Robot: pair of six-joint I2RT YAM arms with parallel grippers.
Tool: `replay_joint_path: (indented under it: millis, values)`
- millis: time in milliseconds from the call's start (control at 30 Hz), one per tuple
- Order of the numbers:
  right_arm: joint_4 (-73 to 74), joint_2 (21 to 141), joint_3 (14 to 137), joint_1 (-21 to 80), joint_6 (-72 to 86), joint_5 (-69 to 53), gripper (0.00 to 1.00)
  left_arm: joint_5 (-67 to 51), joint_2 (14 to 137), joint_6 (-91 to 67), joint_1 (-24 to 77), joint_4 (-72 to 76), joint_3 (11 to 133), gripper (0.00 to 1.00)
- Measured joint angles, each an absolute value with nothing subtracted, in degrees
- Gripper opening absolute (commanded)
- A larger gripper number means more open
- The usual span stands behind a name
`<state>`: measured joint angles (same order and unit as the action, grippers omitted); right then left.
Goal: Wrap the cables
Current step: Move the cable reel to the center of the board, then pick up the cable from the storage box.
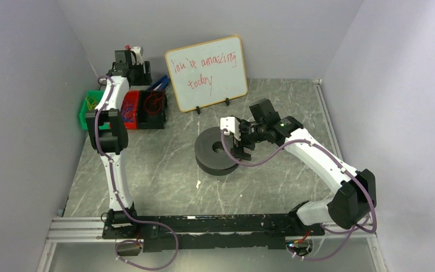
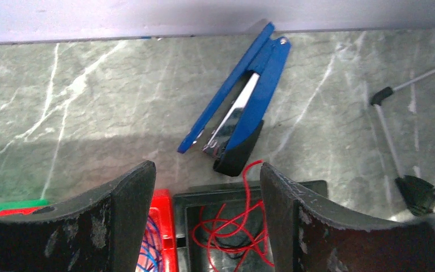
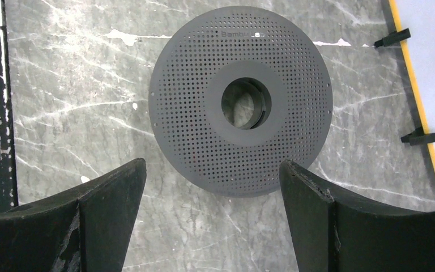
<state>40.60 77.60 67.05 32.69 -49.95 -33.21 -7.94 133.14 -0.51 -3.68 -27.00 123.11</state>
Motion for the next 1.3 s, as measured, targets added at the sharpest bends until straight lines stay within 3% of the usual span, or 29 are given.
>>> replay_joint_path:
  millis: [267, 700, 967, 1067, 1133, 1300]
  values:
    - [38.7, 76.7, 66.4, 31.0, -48.8, -35.0, 0.90, -11.7, 133.2, -2.2, -2.9, -24.8, 123.0, 0.72]
    - [36.8, 76.6, 64.9, 29.5, -47.8, -36.4, 0.90, -7.7, 135.4, 0.5, -0.4, -23.1, 122.6, 0.67]
    - [36.4, 76.4, 64.8, 29.2, -47.5, -36.6, 0.90, -4.6, 136.0, 1.8, 0.0, -22.7, 121.8, 0.47]
    - [36.0, 75.9, 64.4, 29.1, -47.3, -36.6, 0.90, -4.3, 136.1, 2.0, 0.4, -22.7, 121.8, 0.17]
    - [35.8, 75.6, 64.2, 28.9, -47.3, -36.6, 0.90, -4.2, 136.1, 2.0, 0.6, -22.8, 121.8, 0.04]
    - [35.4, 75.3, 64.0, 28.6, -46.9, -36.5, 0.90, -4.2, 136.1, 1.9, 1.0, -22.7, 121.8, 0.03]
